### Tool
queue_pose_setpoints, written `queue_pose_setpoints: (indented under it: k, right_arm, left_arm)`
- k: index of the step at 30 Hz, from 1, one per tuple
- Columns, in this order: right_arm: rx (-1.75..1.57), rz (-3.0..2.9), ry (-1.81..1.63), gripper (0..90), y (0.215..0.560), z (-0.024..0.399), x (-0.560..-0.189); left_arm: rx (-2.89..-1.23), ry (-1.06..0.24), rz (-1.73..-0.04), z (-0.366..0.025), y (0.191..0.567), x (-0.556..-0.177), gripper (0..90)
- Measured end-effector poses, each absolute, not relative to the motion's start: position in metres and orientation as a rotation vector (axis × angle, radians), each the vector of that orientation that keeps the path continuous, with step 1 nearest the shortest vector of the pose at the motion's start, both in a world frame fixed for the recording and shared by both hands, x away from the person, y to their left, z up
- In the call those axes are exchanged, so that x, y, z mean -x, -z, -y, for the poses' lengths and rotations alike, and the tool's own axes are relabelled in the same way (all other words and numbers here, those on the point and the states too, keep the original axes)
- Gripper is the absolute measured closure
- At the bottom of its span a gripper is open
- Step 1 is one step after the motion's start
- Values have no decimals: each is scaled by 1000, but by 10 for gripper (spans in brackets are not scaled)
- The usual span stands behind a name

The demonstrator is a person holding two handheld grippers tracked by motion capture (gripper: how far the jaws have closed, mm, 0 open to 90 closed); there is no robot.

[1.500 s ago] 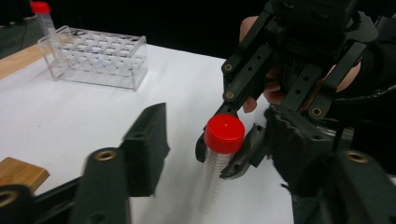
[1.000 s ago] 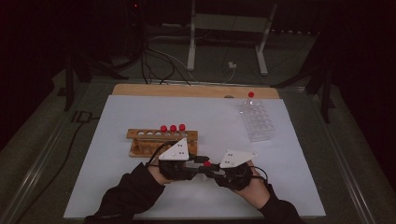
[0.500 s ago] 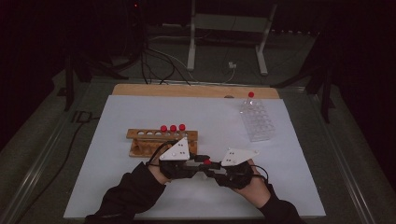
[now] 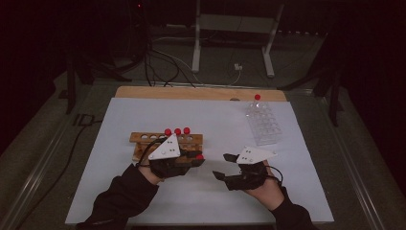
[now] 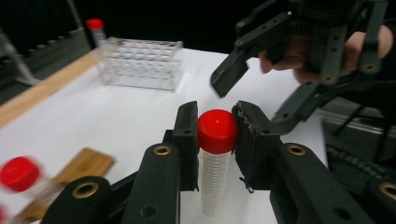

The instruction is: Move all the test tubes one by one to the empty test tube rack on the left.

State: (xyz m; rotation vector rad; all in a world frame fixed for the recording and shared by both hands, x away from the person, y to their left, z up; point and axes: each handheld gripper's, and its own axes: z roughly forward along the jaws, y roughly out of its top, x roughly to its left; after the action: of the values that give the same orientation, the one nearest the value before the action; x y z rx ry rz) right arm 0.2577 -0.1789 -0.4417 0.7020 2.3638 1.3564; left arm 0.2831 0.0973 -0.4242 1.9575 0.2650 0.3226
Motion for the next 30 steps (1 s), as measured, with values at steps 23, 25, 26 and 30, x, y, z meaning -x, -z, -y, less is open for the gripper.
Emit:
queue_pose_setpoints:
  k: [23,25,26,30]
  right_arm:
    - [-751,-2322,-1363,0,441,184,-262]
    - [-753,-2320,-1369,0,441,185,-262]
    - [-756,-2315,-1368,0,441,185,-262]
    - [-765,-2308,-1377,0,440,187,-263]
  left_arm:
    - [-1926,-481,-427,-161,409,-286,722]
    - [-1924,-494,-443,-167,407,-286,722]
    - [-1921,-505,-451,-170,406,-286,722]
    - [-1904,-530,-480,-181,401,-288,722]
